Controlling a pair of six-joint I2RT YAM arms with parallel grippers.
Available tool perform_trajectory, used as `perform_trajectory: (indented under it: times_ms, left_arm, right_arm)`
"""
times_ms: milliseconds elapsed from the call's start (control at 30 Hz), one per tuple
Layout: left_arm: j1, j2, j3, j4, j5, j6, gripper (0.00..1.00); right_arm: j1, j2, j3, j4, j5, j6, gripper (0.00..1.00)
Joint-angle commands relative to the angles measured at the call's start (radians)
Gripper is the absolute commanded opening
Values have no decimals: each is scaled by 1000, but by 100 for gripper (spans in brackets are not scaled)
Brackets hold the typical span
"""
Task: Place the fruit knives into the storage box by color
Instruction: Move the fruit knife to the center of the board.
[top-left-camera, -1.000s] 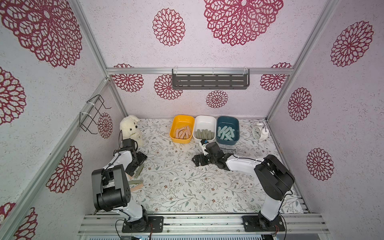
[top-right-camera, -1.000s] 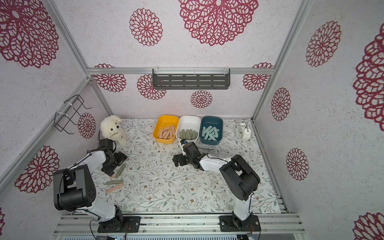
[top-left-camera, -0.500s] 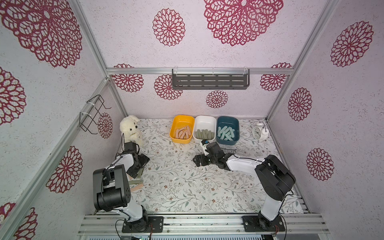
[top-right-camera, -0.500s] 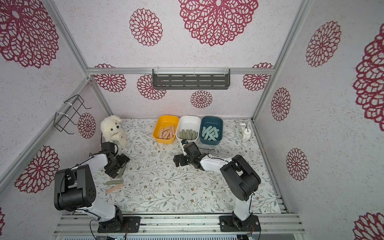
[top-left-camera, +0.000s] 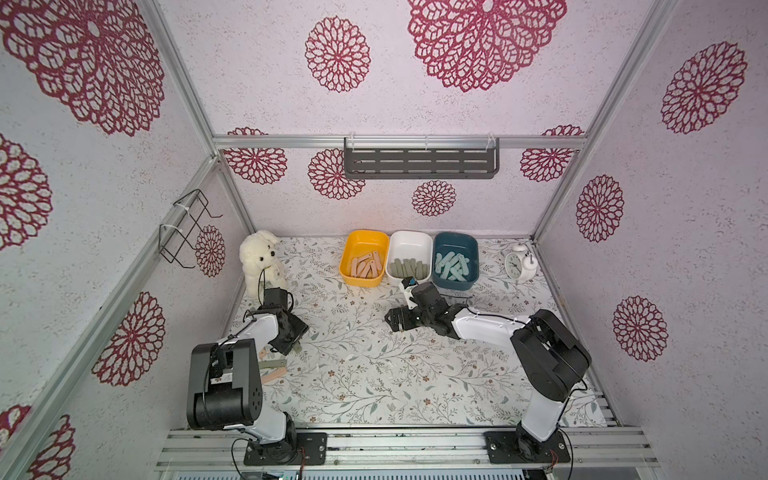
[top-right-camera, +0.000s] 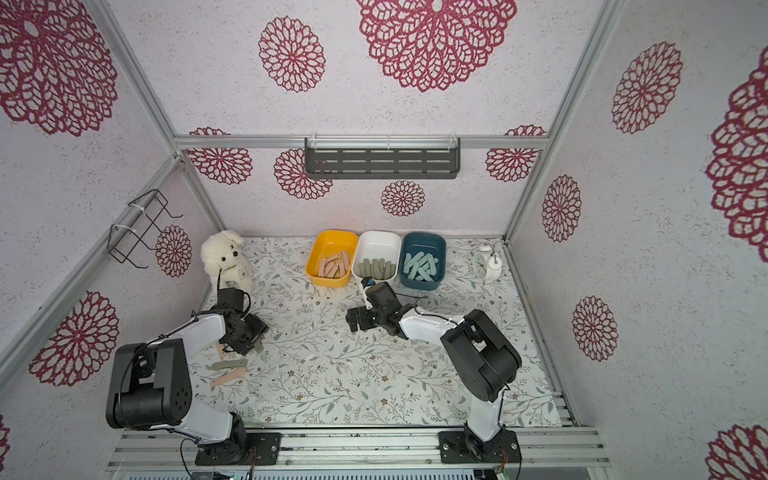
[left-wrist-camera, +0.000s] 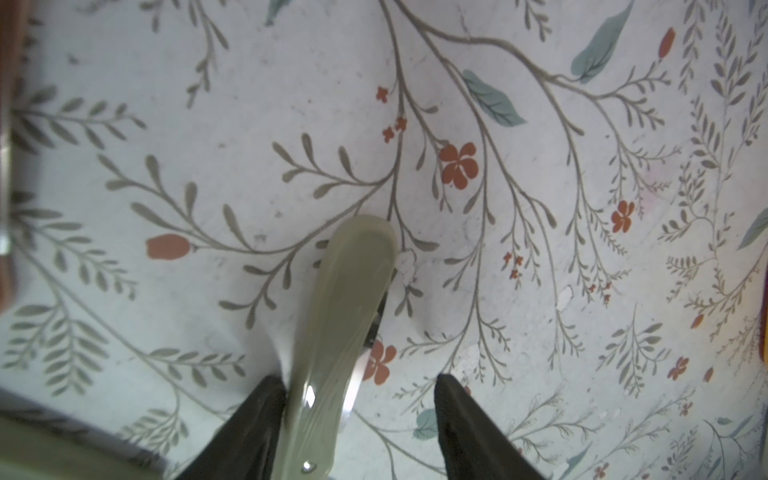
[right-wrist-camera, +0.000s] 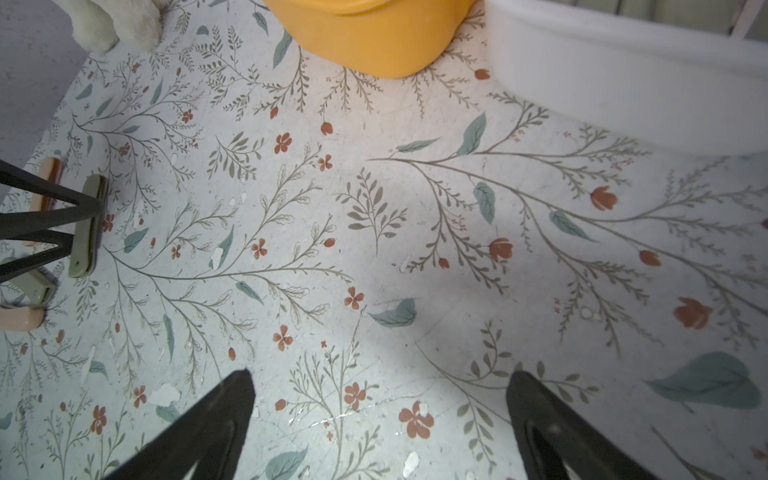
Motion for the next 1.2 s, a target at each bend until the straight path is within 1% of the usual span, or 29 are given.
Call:
perform_trajectory:
  times_ms: [0,133,267,400,467,567,633,733,933,1100,1167]
  left_arm:
    - [-14,37,-14,-59,-32,-2,59]
    - [-35,60,31,-131,-105,8,59]
    - [-59,98,75,-204,-151,12,57]
    - [-81,134,112,-250,-166,17,50]
    - [-94,143,122,-249,-157,20,45]
    - [-123,166,145,-246,-138,22,40]
    - [-157,185,166,-250,-135,18,34]
    - [-212,200,193,-250,-111,15,29]
    - [-347,226,260,-261,-69,13,28]
    - [-482,282,310,-240,-26,-19,28]
    - [-534,313,342,-242,-18,-27,28]
  right_arm:
    - [4,-35,33,-11,27,8,99]
    - [4,-30,47,-19,27,3,99]
    - [3,-28,61,-25,30,-3,100]
    - [2,-31,62,-28,40,-4,99]
    - [-1,-33,62,-34,48,-10,99]
    - [-13,-47,58,-49,62,-19,99]
    - [-23,-64,49,-57,73,-25,99]
    - [-45,-96,29,-66,89,-30,99]
    - [-121,-171,-34,-86,114,-49,99]
    - [-176,-223,-91,-99,131,-63,99]
    - [-180,-227,-102,-102,131,-67,99]
